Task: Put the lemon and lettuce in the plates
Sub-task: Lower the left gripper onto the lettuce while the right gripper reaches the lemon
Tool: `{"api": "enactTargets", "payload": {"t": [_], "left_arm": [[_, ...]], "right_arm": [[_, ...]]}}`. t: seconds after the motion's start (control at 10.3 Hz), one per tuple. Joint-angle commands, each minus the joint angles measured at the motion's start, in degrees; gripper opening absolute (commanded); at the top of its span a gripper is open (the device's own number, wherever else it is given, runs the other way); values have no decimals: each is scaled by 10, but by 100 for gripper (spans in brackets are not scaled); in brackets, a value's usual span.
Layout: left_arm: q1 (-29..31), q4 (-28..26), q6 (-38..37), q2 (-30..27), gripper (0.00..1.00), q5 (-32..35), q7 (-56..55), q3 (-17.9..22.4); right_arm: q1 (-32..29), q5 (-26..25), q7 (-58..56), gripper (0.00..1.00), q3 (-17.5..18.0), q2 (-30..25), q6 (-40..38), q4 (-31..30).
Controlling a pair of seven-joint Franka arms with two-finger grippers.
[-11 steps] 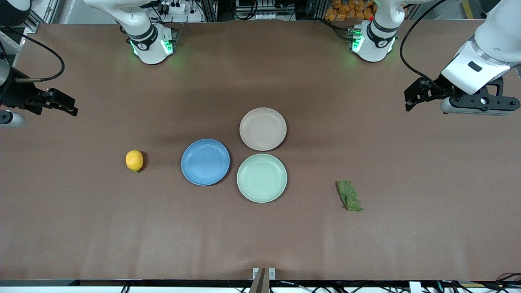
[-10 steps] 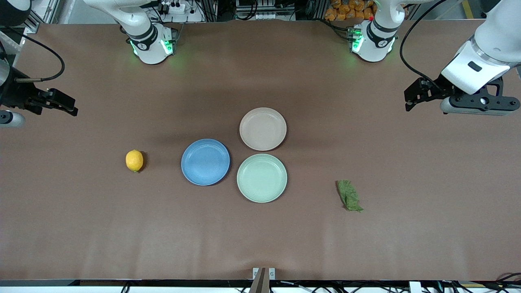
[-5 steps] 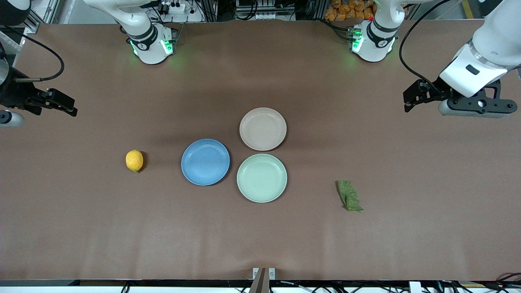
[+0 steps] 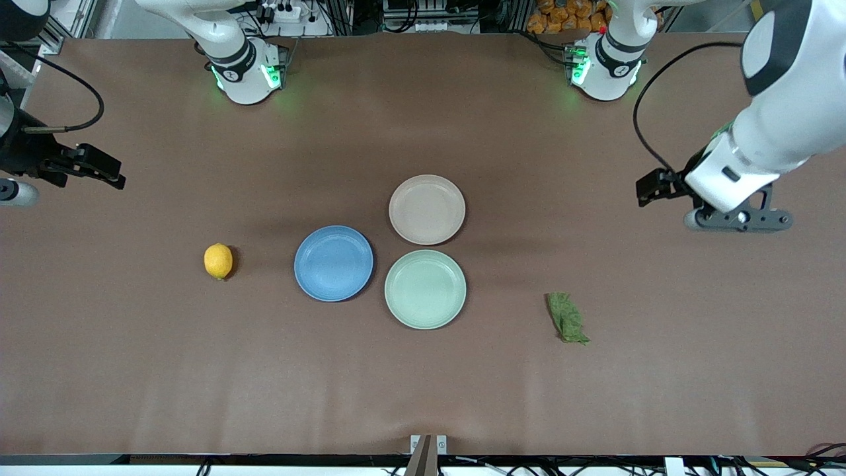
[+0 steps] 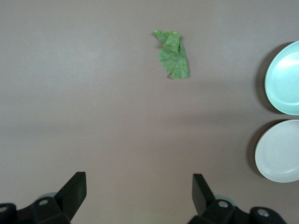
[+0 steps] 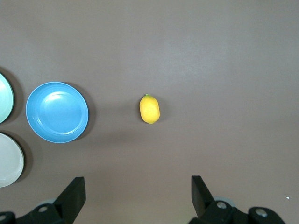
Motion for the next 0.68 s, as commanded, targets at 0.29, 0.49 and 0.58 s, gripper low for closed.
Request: {"api": "enactTargets", "payload": {"t": [0.29,0.49,0.58], "left_arm": [[-5,28,103,123,100,11,-89,3],[-10,31,140,172,100,12,-177,5],[-11,38,163,194,100,18,-189,5]], "right_arm": [[-6,2,-20,100,4,-2,52,-45],[-10,2,-20,100,4,-1,75,-73],[-11,2,-21,100,4,-1,98,-101]]}}
